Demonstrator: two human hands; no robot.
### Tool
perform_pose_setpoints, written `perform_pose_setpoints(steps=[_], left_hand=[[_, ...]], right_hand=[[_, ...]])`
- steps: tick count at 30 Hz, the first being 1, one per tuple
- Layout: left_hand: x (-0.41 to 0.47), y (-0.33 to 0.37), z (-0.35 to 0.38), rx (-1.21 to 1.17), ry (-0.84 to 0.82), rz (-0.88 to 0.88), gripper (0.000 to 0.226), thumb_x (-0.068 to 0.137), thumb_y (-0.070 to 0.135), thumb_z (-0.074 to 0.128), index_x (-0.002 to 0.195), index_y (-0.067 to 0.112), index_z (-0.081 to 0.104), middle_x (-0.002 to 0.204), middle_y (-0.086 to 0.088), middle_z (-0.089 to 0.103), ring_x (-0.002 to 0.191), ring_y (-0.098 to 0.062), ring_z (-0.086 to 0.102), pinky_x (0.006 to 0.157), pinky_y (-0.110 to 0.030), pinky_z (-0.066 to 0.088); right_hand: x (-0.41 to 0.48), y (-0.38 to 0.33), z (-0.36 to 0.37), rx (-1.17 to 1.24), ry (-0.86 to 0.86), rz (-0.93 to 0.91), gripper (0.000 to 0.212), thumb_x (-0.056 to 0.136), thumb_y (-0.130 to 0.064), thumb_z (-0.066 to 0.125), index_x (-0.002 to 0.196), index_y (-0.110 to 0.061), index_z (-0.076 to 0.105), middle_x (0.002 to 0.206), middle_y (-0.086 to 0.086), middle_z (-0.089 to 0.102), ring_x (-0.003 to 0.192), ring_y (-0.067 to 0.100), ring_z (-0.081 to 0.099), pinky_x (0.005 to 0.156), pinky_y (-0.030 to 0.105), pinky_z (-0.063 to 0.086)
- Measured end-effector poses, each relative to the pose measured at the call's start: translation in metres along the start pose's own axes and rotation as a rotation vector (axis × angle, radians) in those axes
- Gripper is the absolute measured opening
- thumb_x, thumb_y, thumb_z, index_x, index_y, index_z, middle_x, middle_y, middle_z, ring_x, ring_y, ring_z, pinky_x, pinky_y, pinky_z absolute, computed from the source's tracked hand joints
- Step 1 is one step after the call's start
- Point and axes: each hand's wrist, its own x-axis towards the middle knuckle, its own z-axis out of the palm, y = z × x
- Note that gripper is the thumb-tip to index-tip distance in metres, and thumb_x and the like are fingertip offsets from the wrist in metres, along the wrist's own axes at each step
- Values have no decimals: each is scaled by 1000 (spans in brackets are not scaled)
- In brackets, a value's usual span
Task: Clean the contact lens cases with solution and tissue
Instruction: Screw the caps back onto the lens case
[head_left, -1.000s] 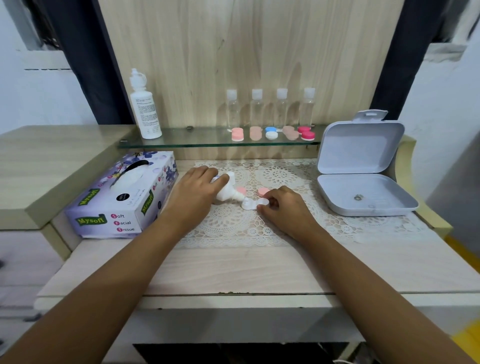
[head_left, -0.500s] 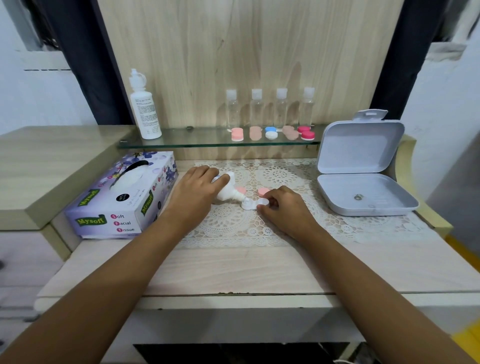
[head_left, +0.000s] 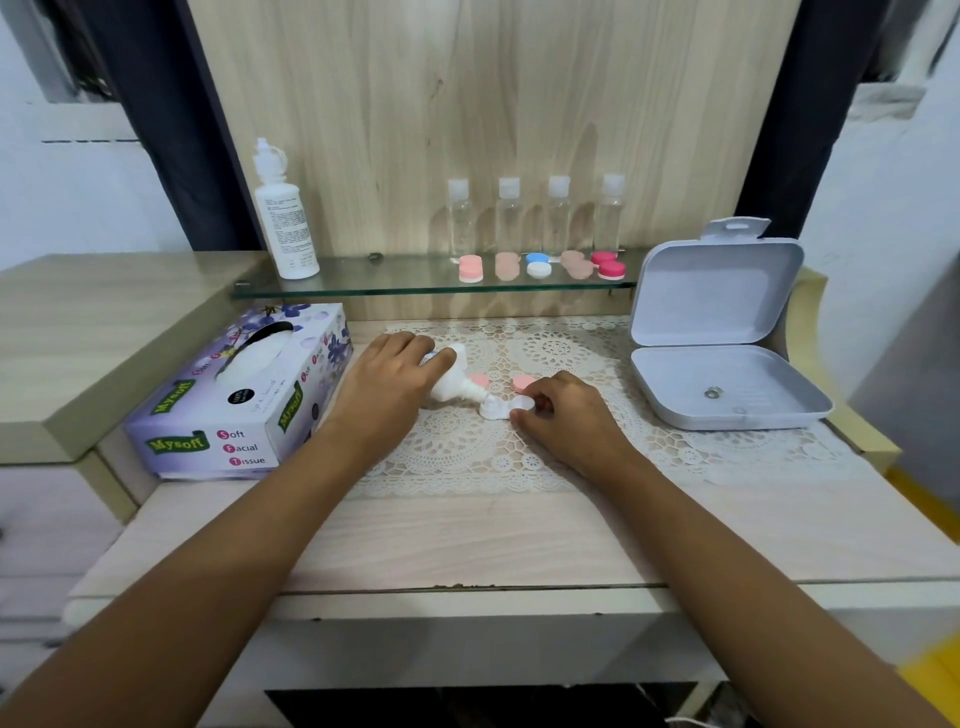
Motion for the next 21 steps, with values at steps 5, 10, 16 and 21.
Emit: perform_pose_setpoints(steps=[5,10,16,21], left_hand=[[0,0,1,-2,7,1,58,49,5,87,103,9,65,93,-11,67,86,-30,63,75,-36,51],[-1,0,1,-3,3,0,60,48,5,88,103,9,65,93,-11,67,85,-30,63,74,-37,51],[-2,1,-1,-24,6,-18,58,49,1,86,103,8,66,92,-12,67,84,-32,63,72,-37,51],[1,1,-5,-105,-10,-38,56,56,17,88,105,6,64,93,-12,67,83,-32,63,72,-38,50]], right_hand=[[0,0,-1,-8,-12,3,31,86,-26,60,113,-11,63,104,7,56,99,21,52,82,29,39],[-1,0,-1,5,-9,6,31,86,-26,60,113,-10,63,105,7,56,99,21,52,81,28,39],[0,0,-1,7,-11,9,31,85,-26,60,112,-11,63,105,7,57,100,21,52,80,27,38],[1,0,0,20,-17,23,30,84,-27,62,110,-12,64,105,8,58,99,22,53,80,29,41]])
